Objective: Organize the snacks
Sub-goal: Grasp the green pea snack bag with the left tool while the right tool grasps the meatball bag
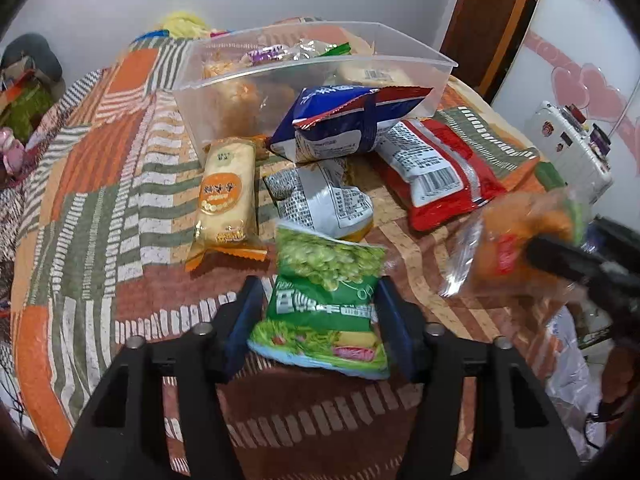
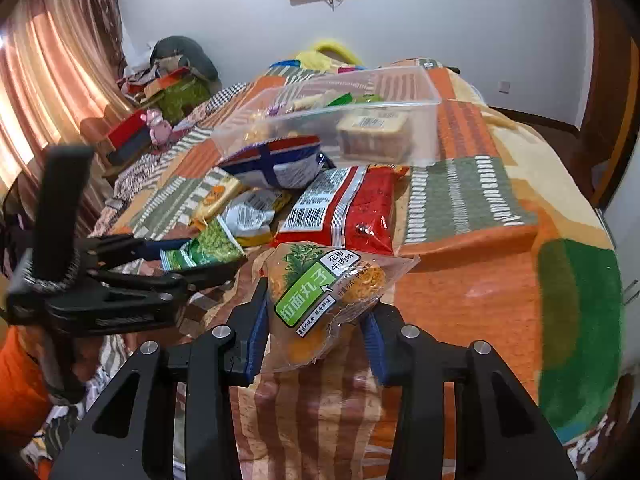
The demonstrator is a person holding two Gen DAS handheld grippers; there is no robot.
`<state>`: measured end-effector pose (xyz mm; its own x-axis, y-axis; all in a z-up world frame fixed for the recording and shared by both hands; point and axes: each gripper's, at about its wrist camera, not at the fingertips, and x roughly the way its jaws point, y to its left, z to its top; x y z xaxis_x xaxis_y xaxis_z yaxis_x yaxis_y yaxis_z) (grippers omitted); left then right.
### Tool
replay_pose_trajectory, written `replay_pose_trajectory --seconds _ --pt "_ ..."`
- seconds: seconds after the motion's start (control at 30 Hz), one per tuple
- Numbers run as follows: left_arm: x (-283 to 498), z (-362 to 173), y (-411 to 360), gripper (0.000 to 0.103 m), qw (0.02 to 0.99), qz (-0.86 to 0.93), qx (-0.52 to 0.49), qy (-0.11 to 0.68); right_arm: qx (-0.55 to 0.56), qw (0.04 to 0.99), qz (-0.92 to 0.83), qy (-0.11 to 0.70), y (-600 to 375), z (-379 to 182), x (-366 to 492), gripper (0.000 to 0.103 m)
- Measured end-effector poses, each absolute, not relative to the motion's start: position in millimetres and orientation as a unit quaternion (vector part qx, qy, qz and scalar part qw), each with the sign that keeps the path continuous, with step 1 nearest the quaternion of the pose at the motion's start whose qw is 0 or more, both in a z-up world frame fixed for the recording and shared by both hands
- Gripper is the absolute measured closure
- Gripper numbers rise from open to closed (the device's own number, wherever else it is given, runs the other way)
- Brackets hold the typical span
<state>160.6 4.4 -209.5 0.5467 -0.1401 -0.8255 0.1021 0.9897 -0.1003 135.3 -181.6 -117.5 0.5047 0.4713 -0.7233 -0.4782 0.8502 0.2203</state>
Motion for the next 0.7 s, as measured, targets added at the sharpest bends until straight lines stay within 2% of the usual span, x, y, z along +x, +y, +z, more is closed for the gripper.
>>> replay_pose_trajectory --seconds 0.07,0.17,0.7 --pt "158.7 -207.9 4.5 0.057 0.882 -0.073 -0.015 0.466 -0.002 0.873 0.27 0.407 -185.2 -112.5 134.2 0.065" --pt "153.8 -200.3 8.0 0.059 0.884 -0.079 -0.022 0.459 -0.001 0.878 0.27 0.396 -187.2 -104.1 134.1 0.065" --pt "163.6 -122.9 25.8 0.059 0.922 -0.061 -0.047 0.378 -0.012 0.908 0.256 0.331 -188.7 -60.1 170.6 0.065"
